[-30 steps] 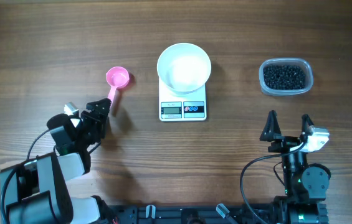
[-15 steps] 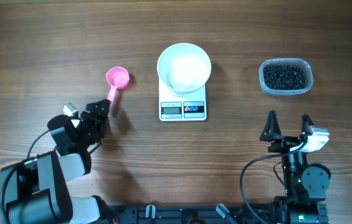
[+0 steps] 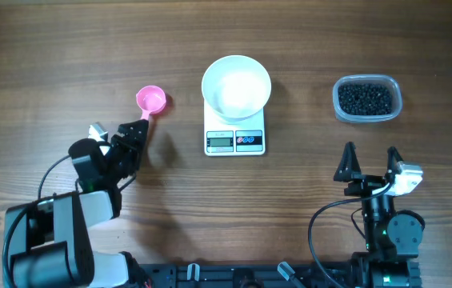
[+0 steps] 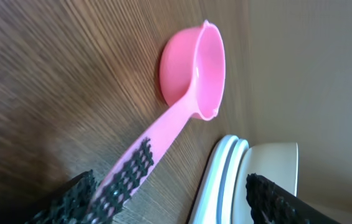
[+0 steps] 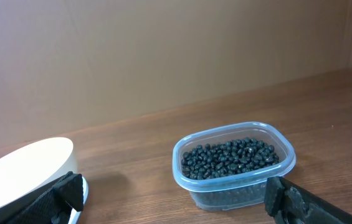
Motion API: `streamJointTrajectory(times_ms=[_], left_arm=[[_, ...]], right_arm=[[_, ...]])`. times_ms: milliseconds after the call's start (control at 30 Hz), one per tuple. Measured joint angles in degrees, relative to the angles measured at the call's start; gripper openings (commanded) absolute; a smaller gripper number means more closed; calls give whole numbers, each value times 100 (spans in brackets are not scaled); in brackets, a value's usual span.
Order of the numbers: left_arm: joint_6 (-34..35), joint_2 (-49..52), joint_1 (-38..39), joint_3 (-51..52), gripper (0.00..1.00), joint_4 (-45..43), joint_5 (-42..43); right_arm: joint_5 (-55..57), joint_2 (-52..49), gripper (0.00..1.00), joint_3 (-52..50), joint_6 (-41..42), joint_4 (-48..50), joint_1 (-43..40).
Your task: Scoop item into bowl and weigh 150g on scale
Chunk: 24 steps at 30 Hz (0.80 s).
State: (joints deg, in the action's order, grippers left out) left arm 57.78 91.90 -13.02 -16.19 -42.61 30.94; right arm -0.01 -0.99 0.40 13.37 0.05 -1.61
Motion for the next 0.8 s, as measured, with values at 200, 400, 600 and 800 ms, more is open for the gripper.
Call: streamJointTrajectory(times_ms=[200, 400, 600, 800], left_arm=[[0, 151, 33, -22, 78, 33, -140], [2, 302, 33, -96, 74, -52, -197], [0, 321, 33, -109, 73, -55, -271], [0, 358, 33, -127, 73, -98, -330]], right_arm=[[0, 0, 100, 0, 0, 2, 0], [0, 0, 100, 0, 0, 2, 0], [0, 0, 100, 0, 0, 2, 0], [0, 0, 100, 0, 0, 2, 0]])
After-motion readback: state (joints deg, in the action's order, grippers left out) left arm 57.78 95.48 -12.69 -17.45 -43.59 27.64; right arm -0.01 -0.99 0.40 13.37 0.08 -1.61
